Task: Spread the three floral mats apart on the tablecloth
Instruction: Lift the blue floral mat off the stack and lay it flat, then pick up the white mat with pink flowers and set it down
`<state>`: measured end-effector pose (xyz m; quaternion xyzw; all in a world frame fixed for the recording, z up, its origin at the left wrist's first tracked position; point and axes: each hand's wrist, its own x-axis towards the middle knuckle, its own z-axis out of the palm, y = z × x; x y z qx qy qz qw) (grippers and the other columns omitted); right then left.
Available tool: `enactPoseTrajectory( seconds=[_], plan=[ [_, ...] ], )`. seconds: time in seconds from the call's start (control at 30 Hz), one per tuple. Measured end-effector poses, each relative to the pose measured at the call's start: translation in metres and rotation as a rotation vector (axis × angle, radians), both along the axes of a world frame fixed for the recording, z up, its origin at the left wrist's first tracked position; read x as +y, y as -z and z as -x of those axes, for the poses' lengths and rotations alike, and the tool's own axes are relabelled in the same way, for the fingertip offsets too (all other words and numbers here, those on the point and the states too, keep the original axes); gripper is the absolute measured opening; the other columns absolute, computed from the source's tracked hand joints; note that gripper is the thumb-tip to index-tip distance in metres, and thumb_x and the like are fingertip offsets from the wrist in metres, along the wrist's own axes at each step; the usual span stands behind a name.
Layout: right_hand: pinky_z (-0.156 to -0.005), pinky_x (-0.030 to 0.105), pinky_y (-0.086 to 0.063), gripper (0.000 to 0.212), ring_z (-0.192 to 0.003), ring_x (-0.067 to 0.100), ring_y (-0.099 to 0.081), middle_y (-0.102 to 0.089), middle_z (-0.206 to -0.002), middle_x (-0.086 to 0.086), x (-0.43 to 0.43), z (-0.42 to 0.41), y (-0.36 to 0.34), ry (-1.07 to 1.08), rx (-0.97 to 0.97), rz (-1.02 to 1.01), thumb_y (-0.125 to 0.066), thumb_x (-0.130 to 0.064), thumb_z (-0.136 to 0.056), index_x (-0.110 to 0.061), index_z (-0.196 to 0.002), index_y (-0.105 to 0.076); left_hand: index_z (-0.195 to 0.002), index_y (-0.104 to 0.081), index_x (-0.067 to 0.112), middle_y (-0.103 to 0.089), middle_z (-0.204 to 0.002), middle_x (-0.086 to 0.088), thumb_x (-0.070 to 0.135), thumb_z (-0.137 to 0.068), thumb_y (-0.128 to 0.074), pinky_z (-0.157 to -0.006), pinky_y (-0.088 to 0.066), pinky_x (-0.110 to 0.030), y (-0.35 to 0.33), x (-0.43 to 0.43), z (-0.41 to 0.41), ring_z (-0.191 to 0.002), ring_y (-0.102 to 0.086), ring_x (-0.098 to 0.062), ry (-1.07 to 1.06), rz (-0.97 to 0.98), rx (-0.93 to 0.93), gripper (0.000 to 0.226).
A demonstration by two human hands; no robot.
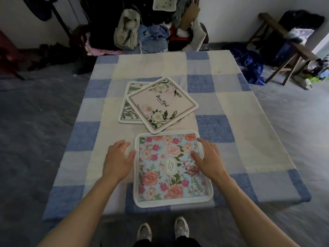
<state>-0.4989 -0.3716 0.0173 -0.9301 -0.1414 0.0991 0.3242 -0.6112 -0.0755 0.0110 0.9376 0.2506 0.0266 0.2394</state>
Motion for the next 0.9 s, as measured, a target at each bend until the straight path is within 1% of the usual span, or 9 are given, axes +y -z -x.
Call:
enactPoseTrajectory(
  seconds=[0.27, 0.37, 0.47, 0.53, 0.63, 0.7, 0.8, 0.83, 0.9],
  plan=[
    [-0.103, 0.036, -0.039, 0.047, -0.12, 0.021, -0.051, -0.057, -0.129, 0.003, 0.045, 0.025, -0.024, 0.168, -0.052, -0.059, -0.062, -0.038, -0.092, -0.017, -0.132, -0.052, -0.133, -0.058, 0.008, -0.052, -0.141, -0.011, 0.035, -0.095, -0.057, -0.109, -0.031, -0.037, -0.017, 0.046, -0.028, -0.13, -0.045, -0.027, 0.179, 0.071, -0.105, 0.047],
    [-0.105, 0.04, -0.043, 0.048, -0.121, 0.018, -0.053, -0.056, -0.134, 0.0, 0.07, 0.051, -0.027, 0.276, -0.059, -0.079, -0.061, -0.043, -0.092, -0.024, -0.134, -0.048, -0.132, -0.058, 0.009, -0.055, -0.138, -0.009, 0.036, -0.095, -0.057, -0.107, -0.035, -0.038, -0.02, 0.076, -0.028, -0.127, -0.047, -0.026, 0.27, 0.117, -0.13, 0.046],
    [-0.102, 0.037, -0.044, 0.051, -0.122, 0.013, -0.052, -0.053, -0.138, -0.007, 0.093, 0.081, -0.035, 0.357, -0.062, -0.086, -0.057, -0.055, -0.089, -0.037, -0.135, -0.042, -0.129, -0.059, 0.011, -0.058, -0.13, -0.009, 0.037, -0.094, -0.057, -0.099, -0.042, -0.039, -0.027, 0.102, -0.027, -0.118, -0.053, -0.026, 0.334, 0.158, -0.158, 0.044],
    [-0.101, 0.037, -0.046, 0.053, -0.12, 0.012, -0.053, -0.054, -0.136, -0.007, 0.106, 0.098, -0.041, 0.394, -0.07, -0.087, -0.055, -0.058, -0.087, -0.037, -0.134, -0.042, -0.126, -0.06, 0.012, -0.06, -0.126, -0.009, 0.036, -0.094, -0.058, -0.096, -0.045, -0.04, -0.033, 0.111, -0.025, -0.114, -0.055, -0.026, 0.357, 0.187, -0.163, 0.04],
    [-0.101, 0.039, -0.047, 0.052, -0.118, 0.013, -0.054, -0.056, -0.133, -0.005, 0.118, 0.117, -0.05, 0.433, -0.108, -0.093, -0.059, -0.053, -0.089, -0.031, -0.134, -0.046, -0.122, -0.063, 0.014, -0.062, -0.122, -0.006, 0.034, -0.093, -0.06, -0.088, -0.048, -0.037, -0.042, 0.116, -0.02, -0.105, -0.058, -0.021, 0.35, 0.261, -0.18, 0.036],
    [-0.1, 0.039, -0.048, 0.052, -0.118, 0.012, -0.054, -0.056, -0.134, -0.005, 0.121, 0.124, -0.054, 0.469, -0.094, -0.114, -0.061, -0.049, -0.09, -0.03, -0.135, -0.046, -0.121, -0.064, 0.015, -0.064, -0.121, -0.004, 0.033, -0.092, -0.061, -0.08, -0.046, -0.031, -0.047, 0.117, -0.013, -0.099, -0.058, -0.016, 0.345, 0.299, -0.176, 0.034],
    [-0.094, 0.034, -0.047, 0.05, -0.111, 0.007, -0.053, -0.057, -0.132, -0.008, 0.125, 0.137, -0.051, 0.515, -0.057, -0.152, -0.062, -0.048, -0.089, -0.032, -0.134, -0.047, -0.118, -0.064, 0.02, -0.065, -0.117, 0.003, 0.037, -0.091, -0.061, -0.07, -0.041, -0.022, -0.047, 0.124, 0.003, -0.095, -0.059, -0.009, 0.32, 0.327, -0.165, 0.033],
    [-0.093, 0.034, -0.046, 0.049, -0.11, 0.007, -0.053, -0.057, -0.13, -0.009, 0.128, 0.142, -0.05, 0.529, -0.056, -0.166, -0.063, -0.047, -0.089, -0.033, -0.133, -0.047, -0.118, -0.064, 0.021, -0.065, -0.116, 0.005, 0.039, -0.091, -0.061, -0.068, -0.041, -0.022, -0.047, 0.127, 0.009, -0.095, -0.059, -0.009, 0.326, 0.31, -0.152, 0.032],
    [-0.097, 0.035, -0.047, 0.048, -0.112, 0.009, -0.054, -0.058, -0.129, -0.008, 0.136, 0.152, -0.047, 0.533, -0.049, -0.2, -0.064, -0.044, -0.089, -0.032, -0.132, -0.048, -0.118, -0.064, 0.02, -0.065, -0.116, 0.004, 0.038, -0.091, -0.062, -0.071, -0.043, -0.025, -0.05, 0.135, 0.018, -0.097, -0.06, -0.01, 0.327, 0.299, -0.127, 0.033]
  ],
)
